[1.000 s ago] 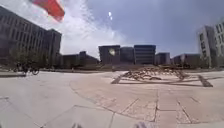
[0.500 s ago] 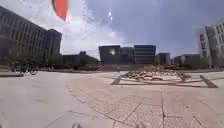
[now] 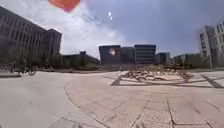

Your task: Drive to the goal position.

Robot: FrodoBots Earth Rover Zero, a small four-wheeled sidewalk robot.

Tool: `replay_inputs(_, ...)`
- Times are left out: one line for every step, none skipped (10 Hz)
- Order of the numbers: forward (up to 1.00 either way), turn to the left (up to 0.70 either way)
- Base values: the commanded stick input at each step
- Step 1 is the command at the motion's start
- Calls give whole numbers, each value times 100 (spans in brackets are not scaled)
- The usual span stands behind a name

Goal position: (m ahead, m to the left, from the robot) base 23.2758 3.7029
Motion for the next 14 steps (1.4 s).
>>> replay_inputs(45, 3)
replay_inputs(45, 3)
replay_inputs(45, 3)
replay_inputs(45, 3)
replay_inputs(45, 3)
replay_inputs(45, 3)
replay_inputs(45, 3)
replay_inputs(45, 3)
replay_inputs(45, 3)
replay_inputs(45, 3)
replay_inputs(45, 3)
replay_inputs(45, 3)
replay_inputs(45, 3)
replay_inputs(45, 3)
